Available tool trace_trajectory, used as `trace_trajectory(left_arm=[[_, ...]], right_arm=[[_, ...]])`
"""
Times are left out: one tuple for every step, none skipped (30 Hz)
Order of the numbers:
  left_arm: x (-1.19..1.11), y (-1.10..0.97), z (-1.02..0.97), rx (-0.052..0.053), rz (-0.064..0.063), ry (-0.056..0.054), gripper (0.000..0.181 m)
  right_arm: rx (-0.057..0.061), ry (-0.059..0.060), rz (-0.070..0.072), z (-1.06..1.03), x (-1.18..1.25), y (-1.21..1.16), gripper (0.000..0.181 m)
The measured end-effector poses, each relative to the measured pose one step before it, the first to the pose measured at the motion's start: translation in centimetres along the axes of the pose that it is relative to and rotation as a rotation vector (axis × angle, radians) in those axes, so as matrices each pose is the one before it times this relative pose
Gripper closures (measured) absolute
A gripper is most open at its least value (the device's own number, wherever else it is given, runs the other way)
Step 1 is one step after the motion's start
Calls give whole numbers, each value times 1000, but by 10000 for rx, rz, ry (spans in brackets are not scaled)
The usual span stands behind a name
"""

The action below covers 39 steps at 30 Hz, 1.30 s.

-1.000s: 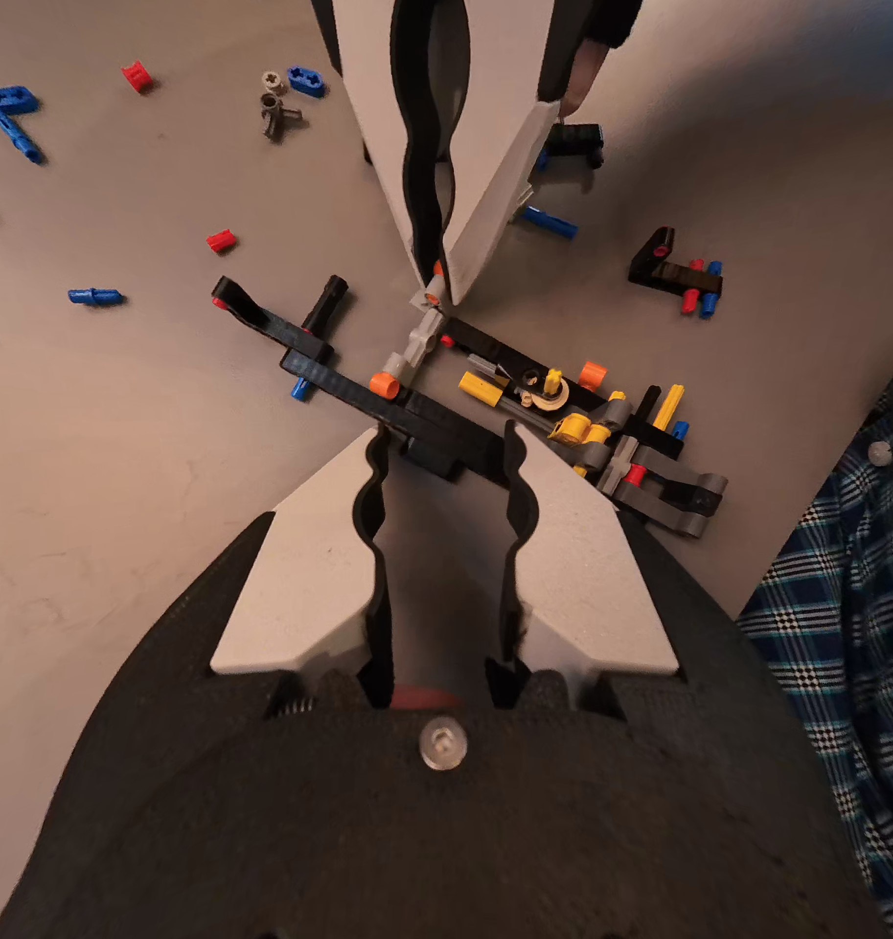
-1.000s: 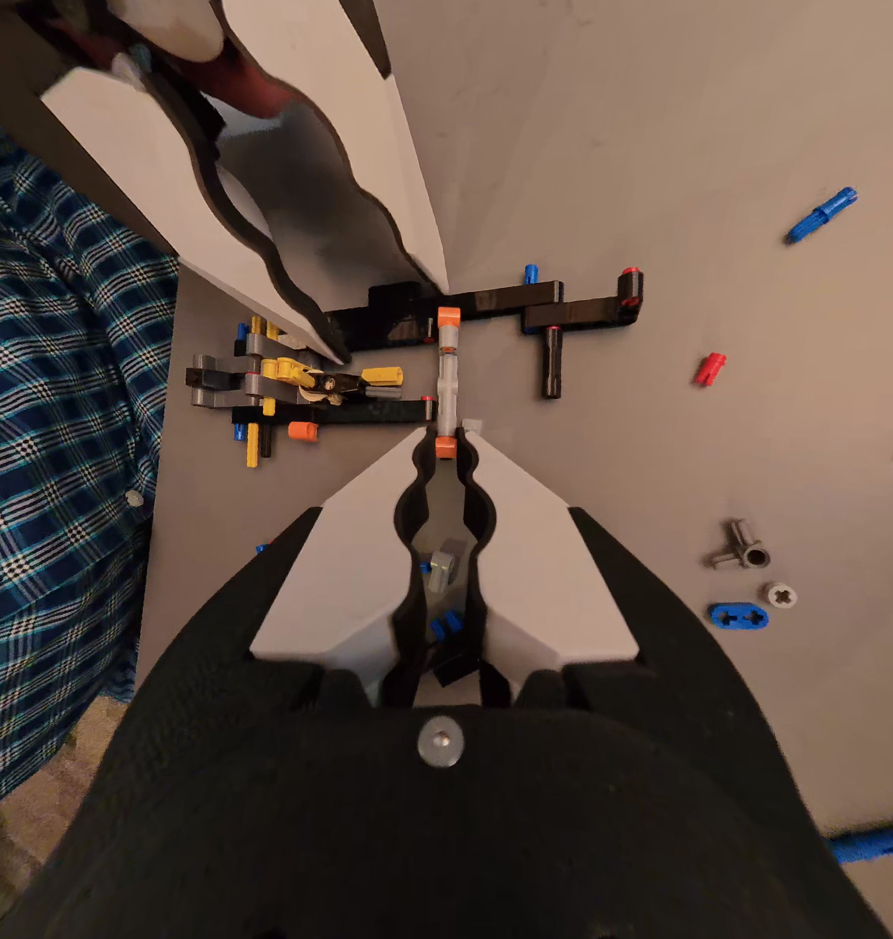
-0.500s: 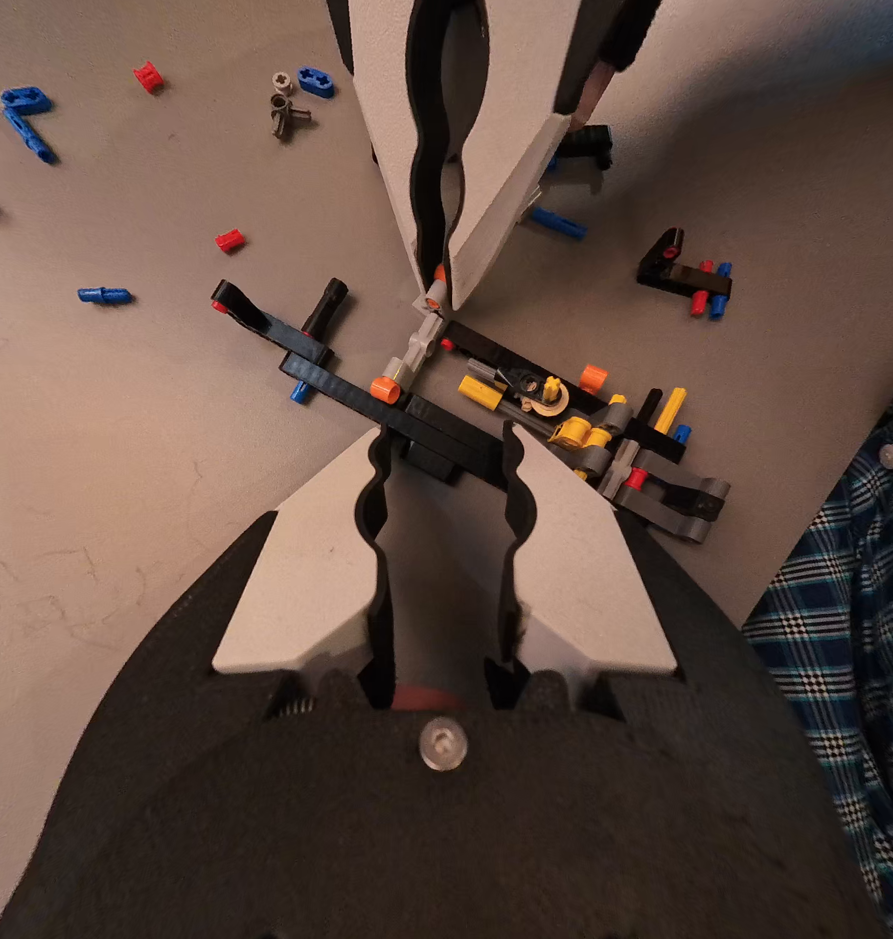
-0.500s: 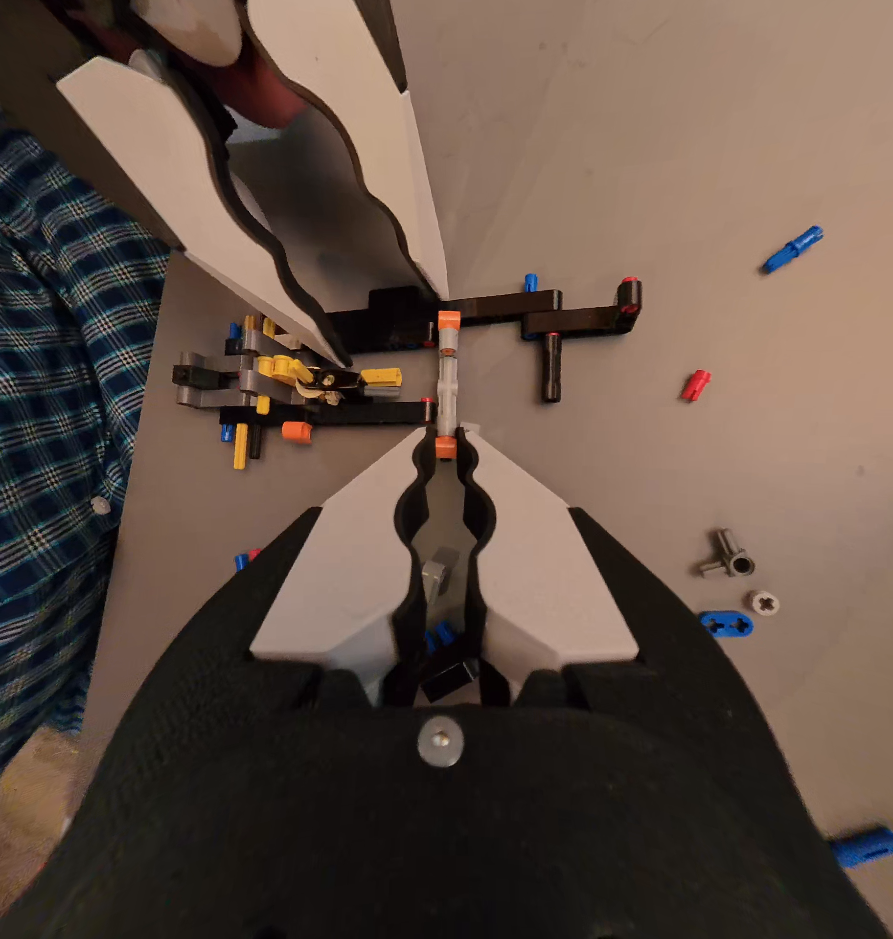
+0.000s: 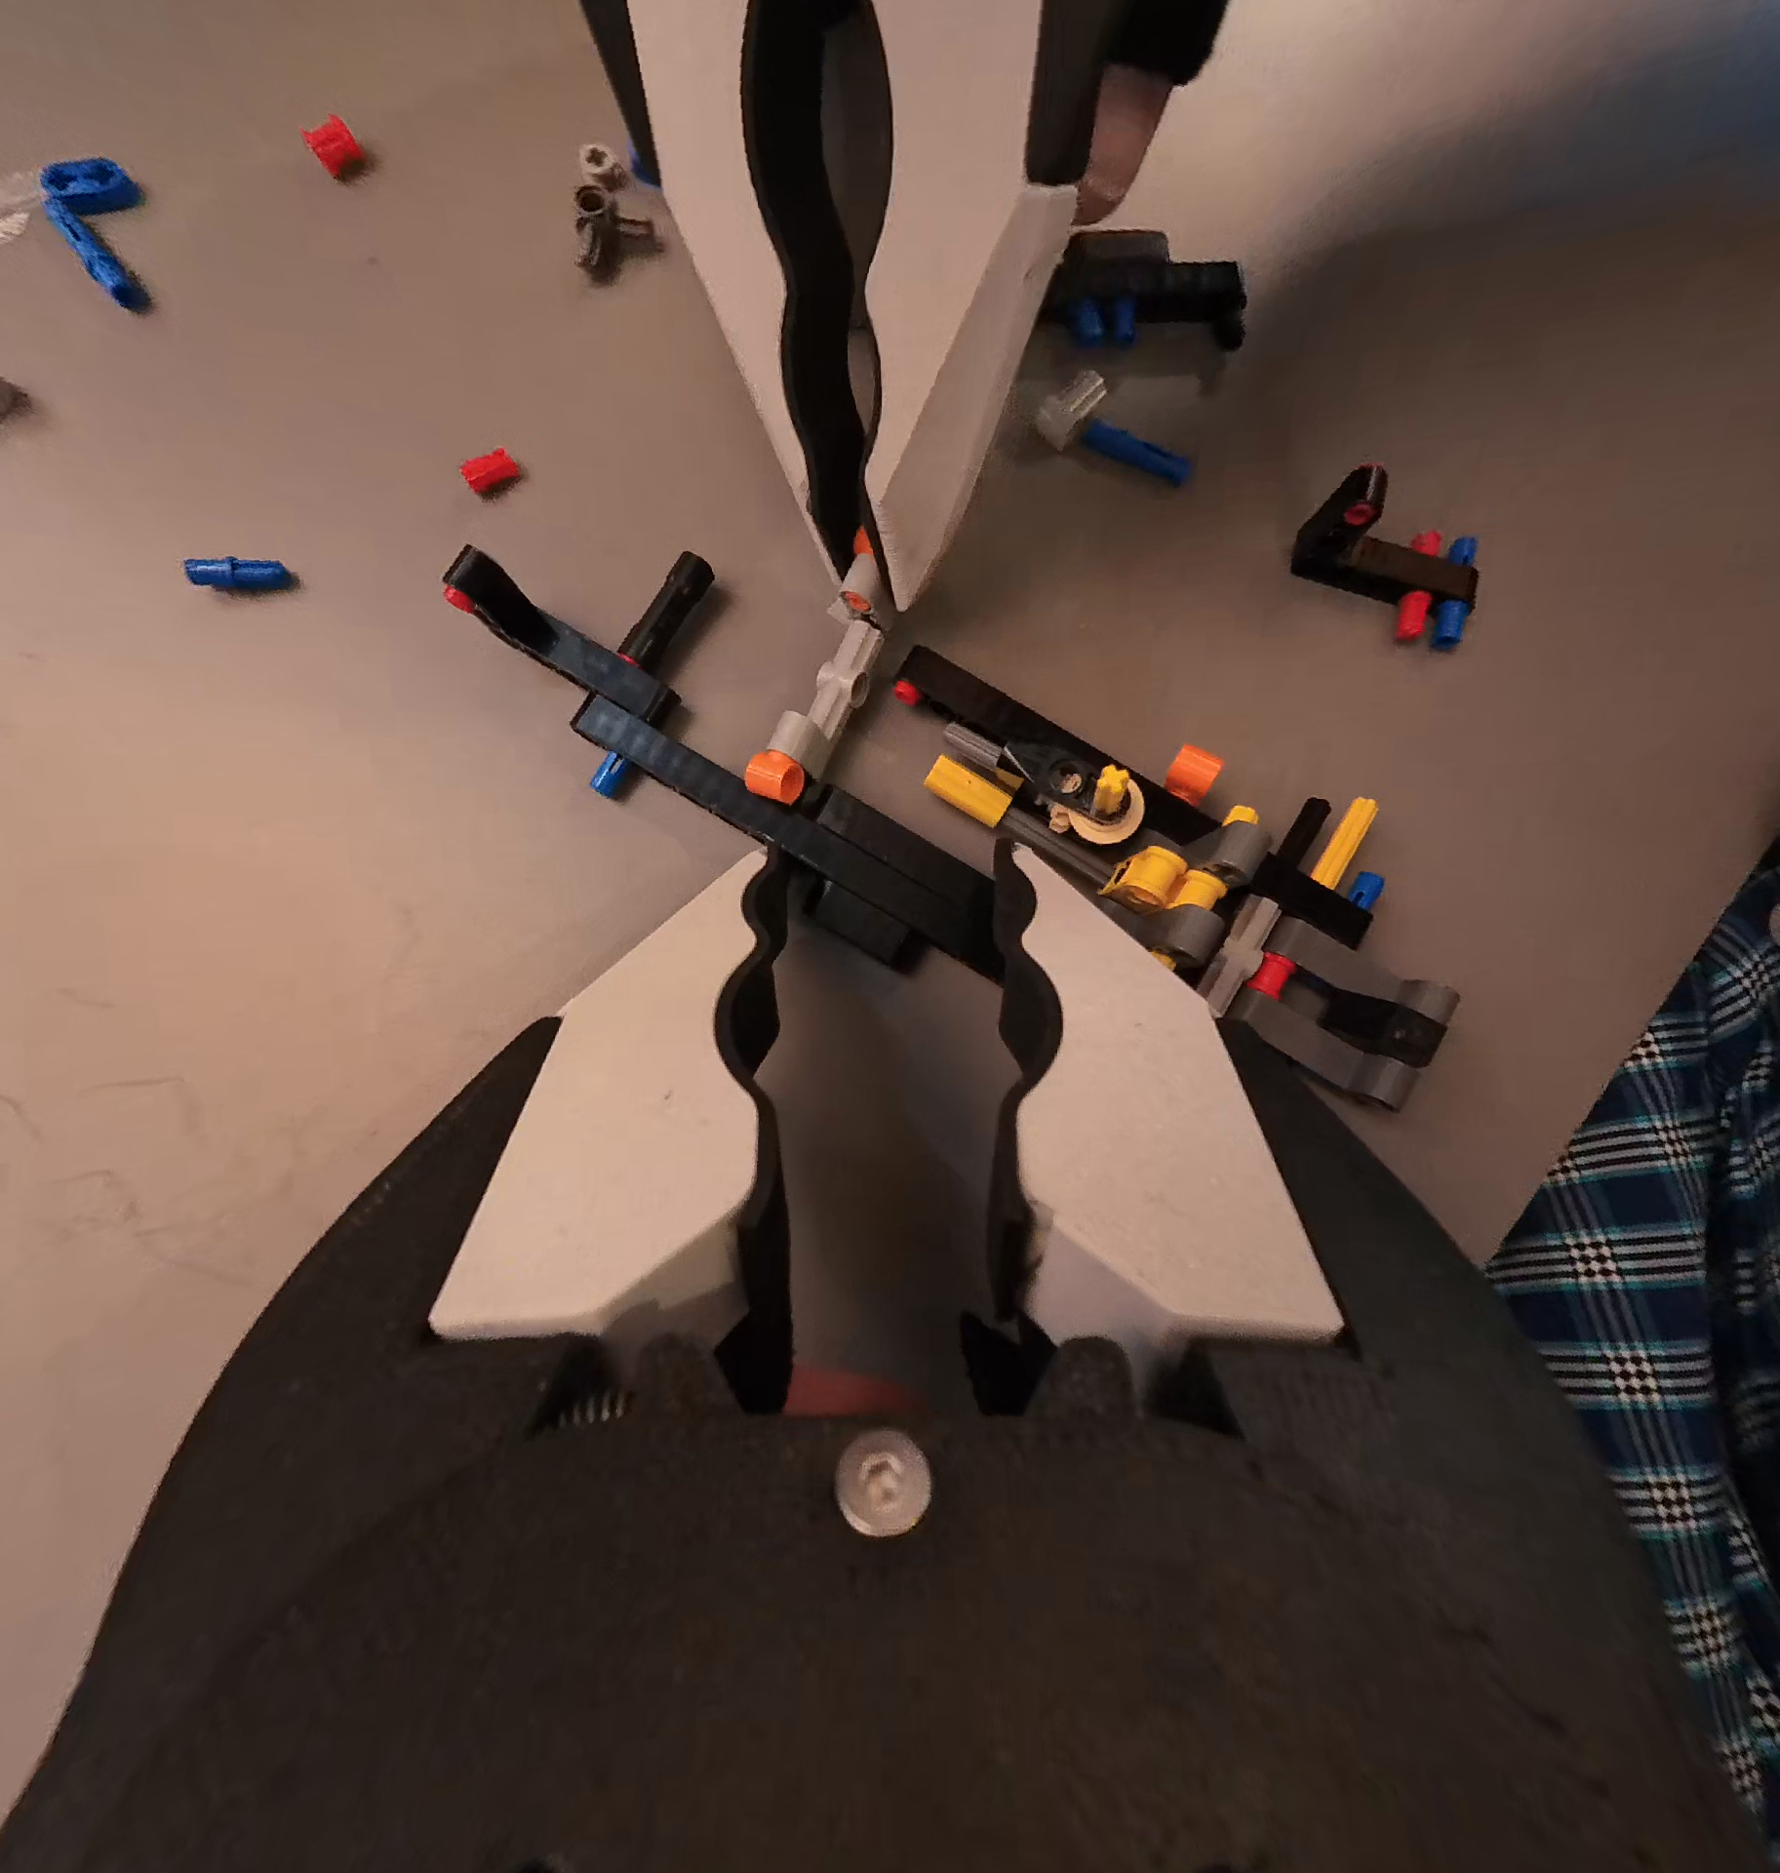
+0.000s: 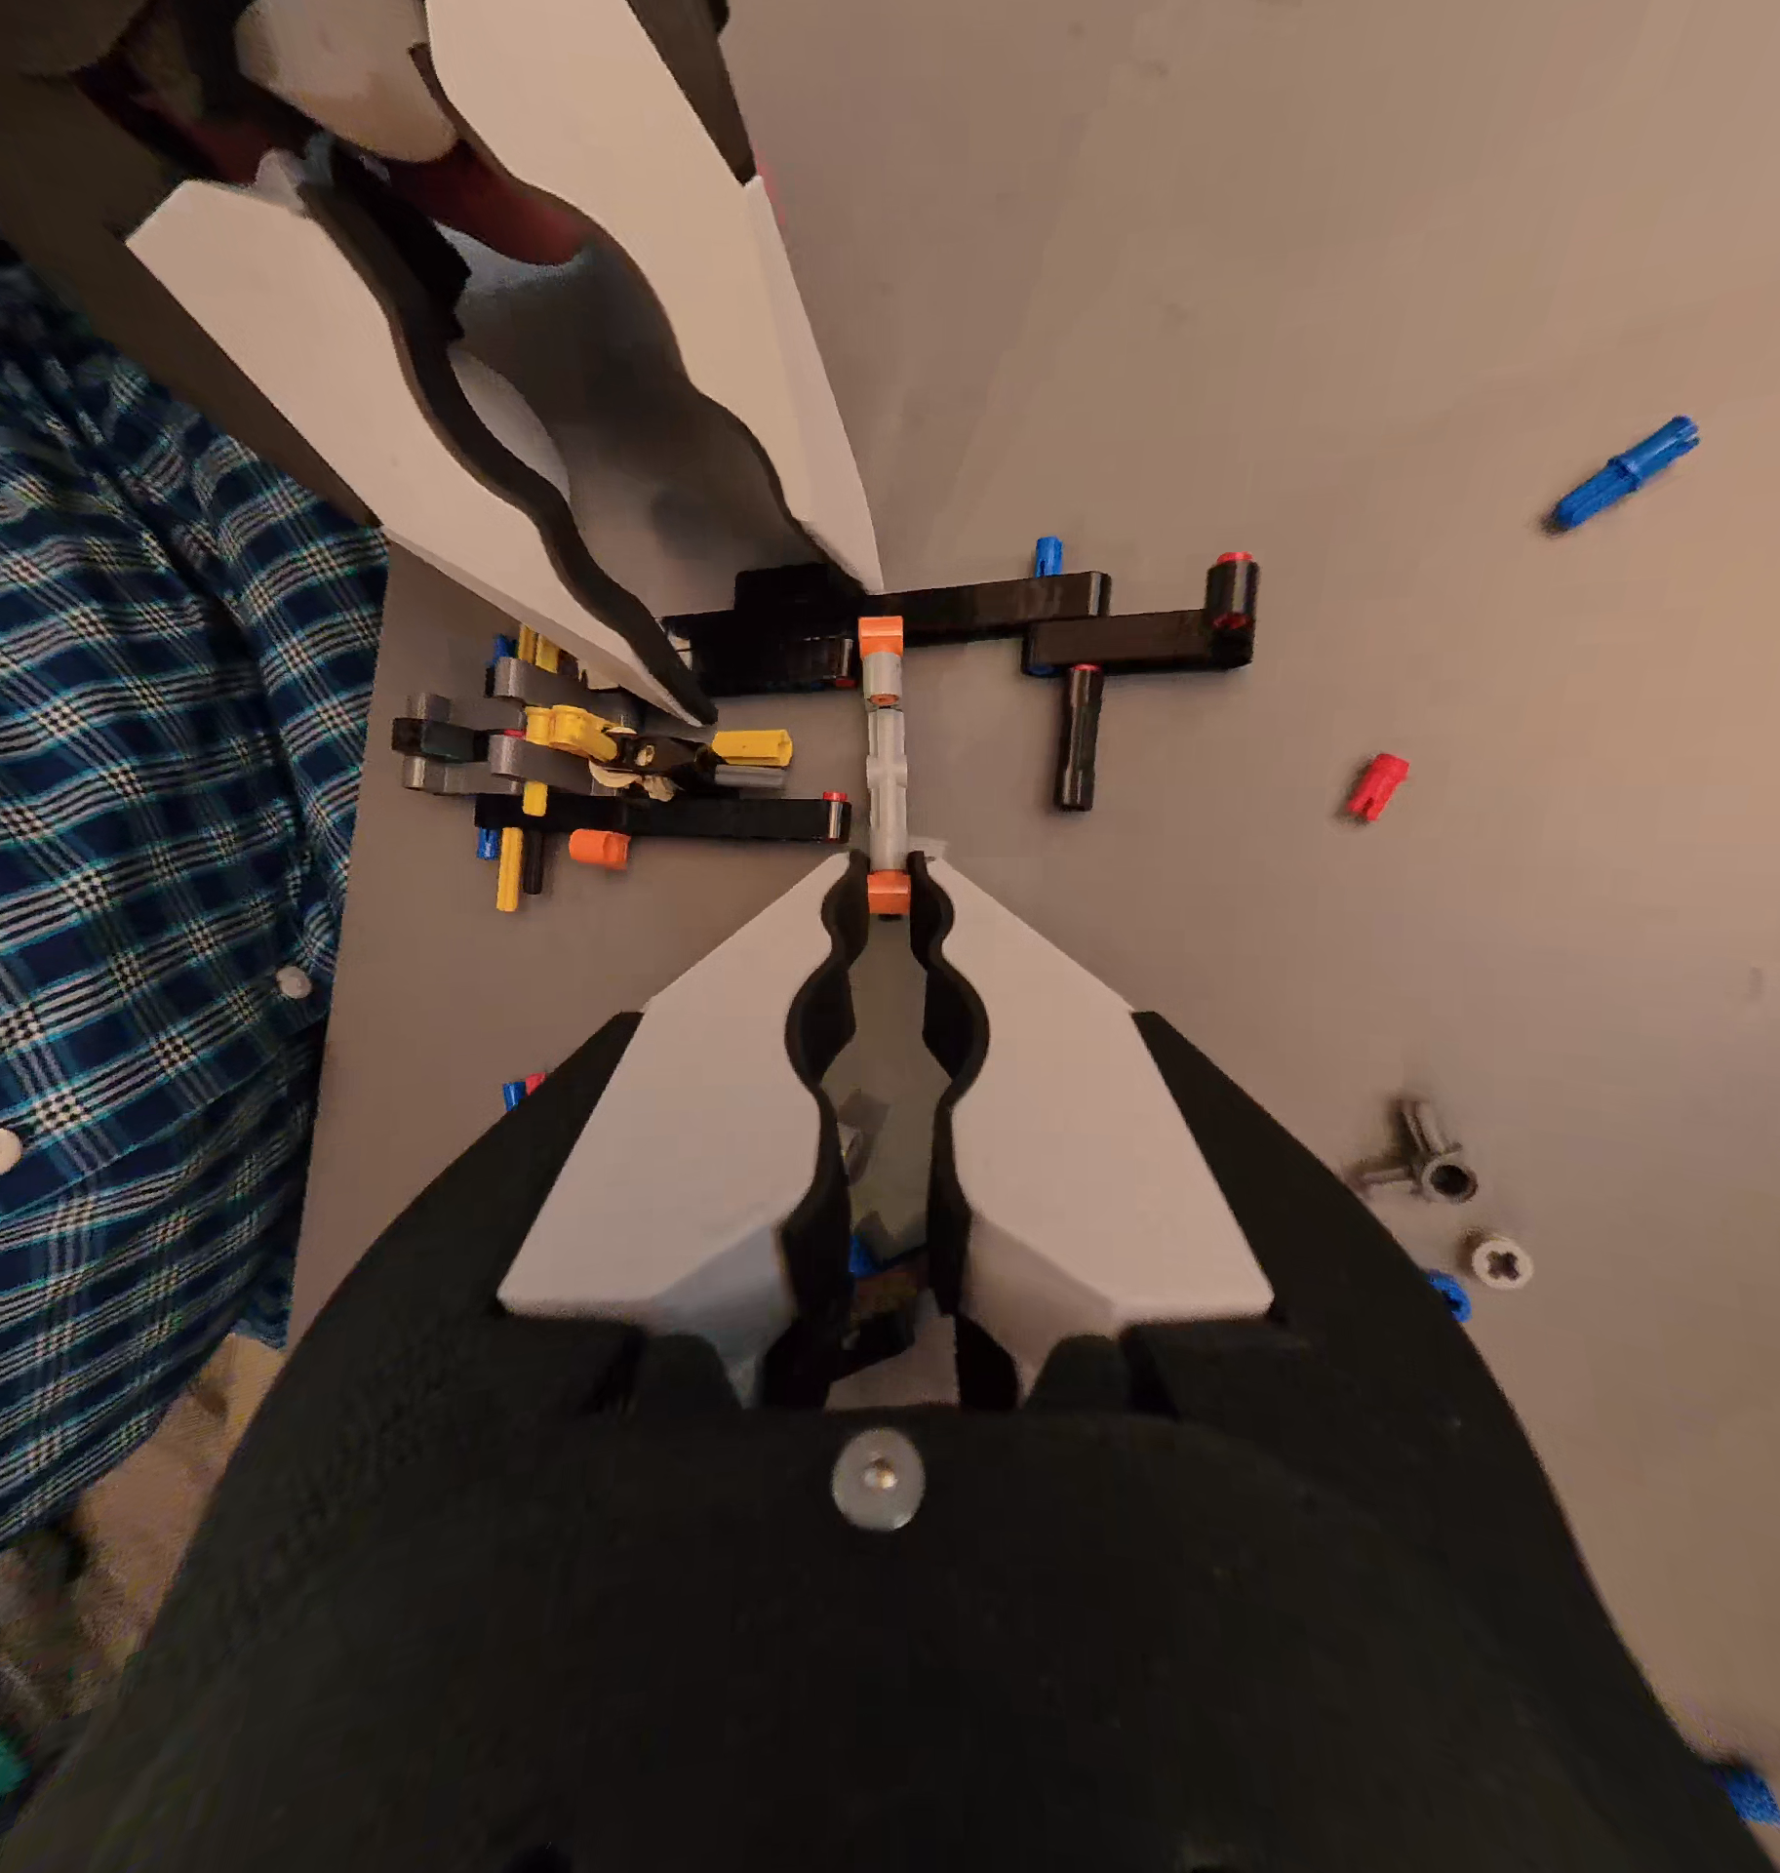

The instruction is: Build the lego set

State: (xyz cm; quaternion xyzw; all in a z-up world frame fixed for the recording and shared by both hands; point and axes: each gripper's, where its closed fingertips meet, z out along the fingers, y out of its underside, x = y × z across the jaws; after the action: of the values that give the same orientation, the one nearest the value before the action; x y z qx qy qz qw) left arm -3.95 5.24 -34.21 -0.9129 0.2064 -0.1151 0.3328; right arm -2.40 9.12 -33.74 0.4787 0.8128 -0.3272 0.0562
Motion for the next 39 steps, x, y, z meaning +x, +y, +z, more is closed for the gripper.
trace_trajectory(left_arm=[[-65, 0, -13, 33, -43, -1, 142], [-15, -13, 0, 39, -29, -2, 142], [-5, 3, 3, 38, -16, -7, 142], [-24, -11, 1, 38, -22, -21, 143], [-14, -7, 7, 49, -38, -34, 143], [-6, -5, -4, 66, -25, -35, 143], [-13, -3, -1, 79, -32, -32, 143], [-23, -11, 6, 91, -63, -24, 143], [-14, -8, 7, 88, -40, -28, 144], [24, 3, -9, 58, -4, -8, 144], [-6, 11, -29, 30, -7, -16, 144], [-22, 16, -10, 36, 0, -23, 144], [-4, 20, -11, 41, 38, -41, 145], [10, 25, -33, 40, 8, -21, 145], [13, 14, -8, 53, -31, -12, 145], [33, 10, -10, 67, 4, -18, 145], [5, 12, -6, 39, 31, -25, 145], [22, 9, -1, -3, 30, -17, 145], [19, 18, -10, -6, 32, -6, 145], [-10, 13, -18, 7, 15, -2, 145], [9, 22, -20, 16, 11, 11, 145], [-7, 15, -18, 6, 9, -19, 145], [-2, 20, -12, -5, 31, -30, 145], [-4, 7, -18, 8, -38, 23, 145], [-1, 6, 6, -4, -20, 31, 145], [-4, -1, -9, -7, 3, 8, 145], [-8, 3, 1, 14, 2, -4, 145], [1, 10, -12, 16, -29, 13, 145], [49, -1, -5, 7, -3, 37, 145], [-10, 8, 10, -1, 24, -17, 146], [13, -8, 7, 1, 0, 12, 146], [1, -11, -5, -4, -9, 31, 146], [-2, 8, -10, -3, 4, 29, 146], [3, 7, -6, -3, 11, 14, 146], [9, 11, -2, -9, 31, 0, 145], [-3, 10, -6, -4, 35, 6, 145], [8, 2, -4, 0, -2, 27, 145], [2, 10, -10, -3, 21, 25, 145], [3, 5, 1, -8, 30, 20, 145]], right_arm=[[-23, -99, 61, 26, 63, -16, 176], [-34, -50, 0, 17, 44, -14, 176], [-6, -16, -12, -8, 22, -17, 176], [12, 26, -31, 1, -5, -12, 176], [18, 84, -52, 35, -11, 19, 176], [7, 138, -84, 64, -12, 52, 176], [5, 178, -101, 61, -30, 33, 176], [4, 195, -91, 23, -53, 8, 176], [-25, 214, -127, 42, -100, 16, 176], [-37, 243, -131, 96, -91, -12, 176], [-35, 245, -142, 102, -144, -34, 176], [-20, 239, -116, 64, -119, -36, 176], [24, 240, -101, 52, -40, -37, 177], [49, 230, -116, 52, 0, -46, 177], [40, 191, -75, 25, -9, -26, 177], [28, 182, -98, 34, 5, -34, 177], [18, 170, -101, 39, 6, -57, 177], [-16, 171, -144, 48, 10, -69, 177], [-40, 166, -157, 55, 3, -87, 177], [-43, 114, -101, 56, 5, -63, 177], [-37, 43, -61, 31, -26, -24, 177], [2, 20, -8, 7, 0, -26, 177], [38, 21, -4, 30, 25, -58, 177], [27, 10, 13, 27, 6, -32, 177], [5, -16, 16, 4, -19, -10, 177], [14, -37, 21, -3, -16, 14, 177], [55, -35, 15, -1, -23, 2, 177], [87, -44, 39, -5, -49, 16, 177], [55, -121, 86, -39, -120, 82, 176], [29, -149, 56, -73, -120, 97, 172], [72, -50, -1, -137, 9, 44, 165], [7, 32, -11, -212, 136, 139, 164], [13, 121, -65, -269, 236, 143, 165], [44, 52, -82, -275, 82, 138, 166], [37, 17, -14, -230, 44, 152, 167], [47, 4, -26, -242, -12, 117, 168], [95, -9, -54, -259, -76, 7, 170], [115, -29, 12, -231, -113, -54, 172], [58, -21, 21, -128, -109, -6, 174]])
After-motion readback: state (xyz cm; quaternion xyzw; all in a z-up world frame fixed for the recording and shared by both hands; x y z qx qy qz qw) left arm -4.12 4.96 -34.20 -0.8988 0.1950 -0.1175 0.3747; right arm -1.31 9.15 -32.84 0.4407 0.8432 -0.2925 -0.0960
